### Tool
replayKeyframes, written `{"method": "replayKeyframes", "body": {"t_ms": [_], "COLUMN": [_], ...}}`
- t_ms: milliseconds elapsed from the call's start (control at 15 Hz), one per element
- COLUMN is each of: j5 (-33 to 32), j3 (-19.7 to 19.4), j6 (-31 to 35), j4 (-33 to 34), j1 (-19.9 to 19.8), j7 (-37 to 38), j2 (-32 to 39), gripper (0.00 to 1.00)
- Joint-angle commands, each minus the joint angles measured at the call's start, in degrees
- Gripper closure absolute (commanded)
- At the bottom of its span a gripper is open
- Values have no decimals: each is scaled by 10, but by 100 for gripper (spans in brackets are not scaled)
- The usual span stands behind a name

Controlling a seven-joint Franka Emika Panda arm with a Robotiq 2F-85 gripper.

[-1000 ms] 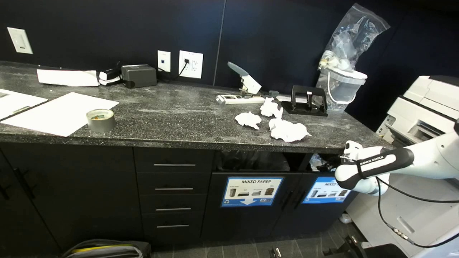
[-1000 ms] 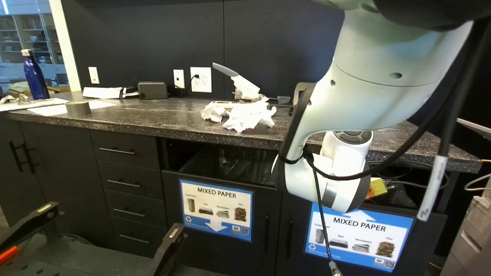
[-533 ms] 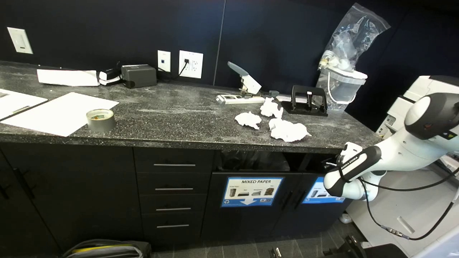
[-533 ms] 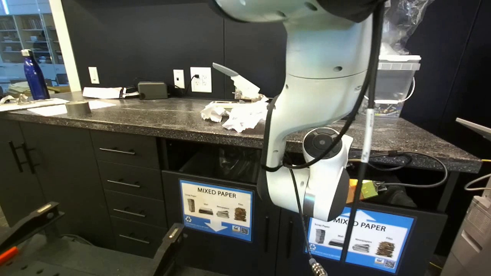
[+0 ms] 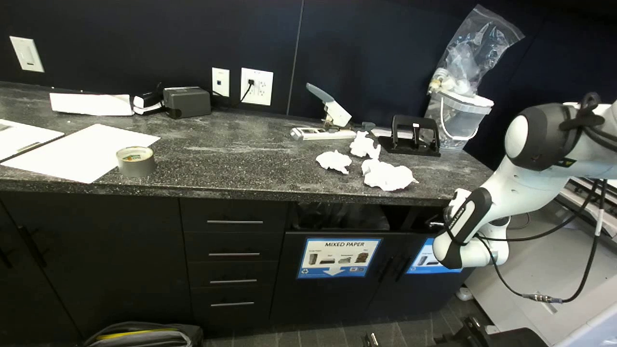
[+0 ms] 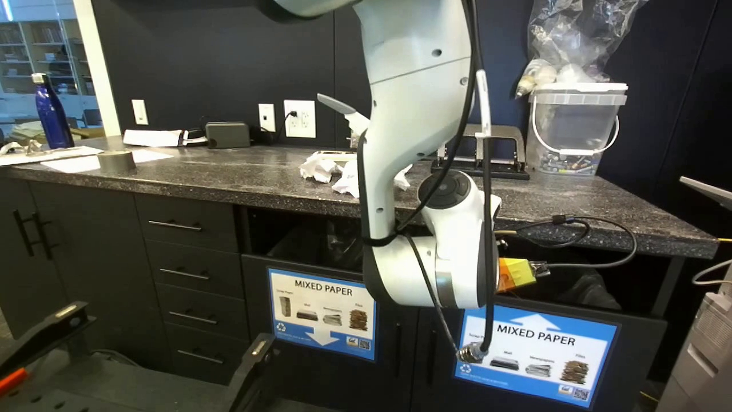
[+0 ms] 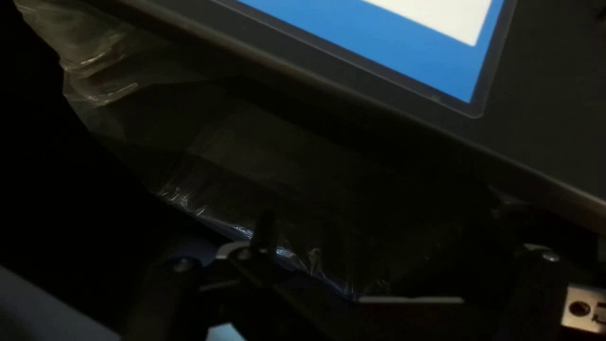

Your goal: Put the tissue into the rubbish bin.

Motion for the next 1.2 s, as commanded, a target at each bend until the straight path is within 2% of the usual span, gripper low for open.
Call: {"method": "replayKeyframes", "body": {"t_ms": [0,200,333,600,733,800,867,1000,1133], "j5": [19,54,91,61,30,35,-5,-33,-29], "j3": [-43,-79,-116,-152,-150,-155,-143,-108,-61], "j6": [-46,-97,-180,-371,-471,-516,-555,-624,-671], "j4": [-137,-221,-277,-354,-364,-371,-369,-357,-328], "j1": [69,127,187,269,290,313,308,291,259], "j7": [12,4,-2,-9,-4,-13,15,22,11], "j2": [-117,-182,-238,-361,-424,-456,-488,-546,-576], "gripper": [0,0,0,0,0,0,0,0,0]}}
